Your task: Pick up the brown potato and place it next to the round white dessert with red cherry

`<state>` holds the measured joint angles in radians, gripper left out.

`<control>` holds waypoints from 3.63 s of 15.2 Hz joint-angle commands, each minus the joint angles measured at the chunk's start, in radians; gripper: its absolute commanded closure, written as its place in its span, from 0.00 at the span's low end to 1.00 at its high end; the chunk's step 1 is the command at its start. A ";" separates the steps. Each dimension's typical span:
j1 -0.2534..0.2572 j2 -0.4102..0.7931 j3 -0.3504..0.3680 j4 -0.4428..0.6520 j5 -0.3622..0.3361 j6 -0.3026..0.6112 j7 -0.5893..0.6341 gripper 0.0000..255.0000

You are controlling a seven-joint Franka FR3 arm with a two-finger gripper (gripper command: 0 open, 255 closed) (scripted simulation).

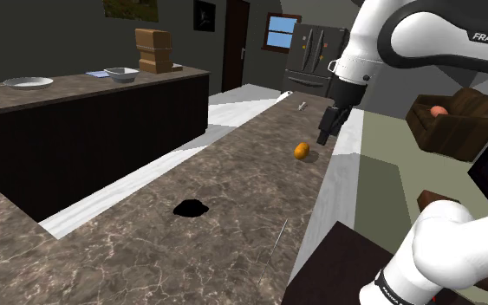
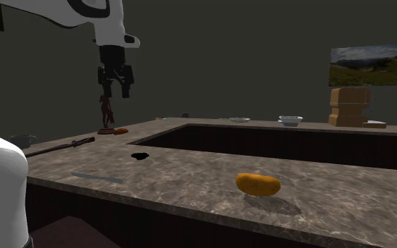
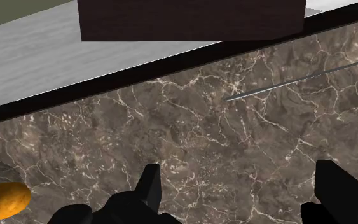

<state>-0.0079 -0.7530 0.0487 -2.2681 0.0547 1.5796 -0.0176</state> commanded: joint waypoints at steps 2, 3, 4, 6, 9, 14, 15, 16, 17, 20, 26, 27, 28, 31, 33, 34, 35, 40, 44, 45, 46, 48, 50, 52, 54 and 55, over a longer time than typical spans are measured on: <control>-0.012 0.026 -0.005 0.001 -0.002 0.025 0.012 0.00; -0.024 0.053 -0.010 0.003 -0.004 0.049 0.024 0.00; -0.035 0.080 -0.015 0.006 -0.006 0.072 0.036 0.00; -0.057 0.136 -0.025 0.014 -0.010 0.118 0.060 0.00; -0.089 0.220 -0.043 0.032 -0.014 0.182 0.096 0.00; -0.139 0.363 -0.077 0.076 -0.017 0.277 0.153 0.00; -0.148 0.391 -0.084 0.087 -0.017 0.294 0.164 0.00; -0.157 0.420 -0.092 0.098 -0.016 0.310 0.174 0.00; -0.166 0.448 -0.100 0.110 -0.015 0.326 0.185 0.00; -0.192 0.534 -0.124 0.149 -0.010 0.370 0.215 0.00; -0.241 0.702 -0.176 0.238 0.015 0.441 0.267 0.00; -0.249 0.730 -0.184 0.254 0.021 0.451 0.275 0.00; -0.258 0.757 -0.193 0.271 0.027 0.461 0.283 0.00; -0.284 0.839 -0.218 0.322 0.050 0.486 0.304 0.00; -0.302 0.894 -0.235 0.358 0.068 0.500 0.317 0.00; -0.312 0.920 -0.242 0.376 0.077 0.506 0.323 0.00; -0.322 0.947 -0.250 0.395 0.087 0.512 0.330 0.00; -0.376 1.080 -0.283 0.489 0.140 0.535 0.361 0.00; -0.385 1.118 -0.284 0.489 0.156 0.571 0.361 0.00; -0.385 1.125 -0.283 0.484 0.158 0.582 0.360 0.00; -0.385 1.131 -0.281 0.480 0.161 0.593 0.358 0.00; -0.386 1.145 -0.278 0.472 0.167 0.614 0.355 0.00; -0.386 1.149 -0.278 0.469 0.168 0.620 0.354 0.00; -0.386 1.149 -0.278 0.470 0.168 0.620 0.354 0.00; -0.386 1.149 -0.278 0.470 0.168 0.620 0.354 0.00; -0.386 1.149 -0.278 0.470 0.168 0.620 0.354 0.00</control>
<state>-0.3937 0.3958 -0.2289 -1.7985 0.2229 2.1996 0.3360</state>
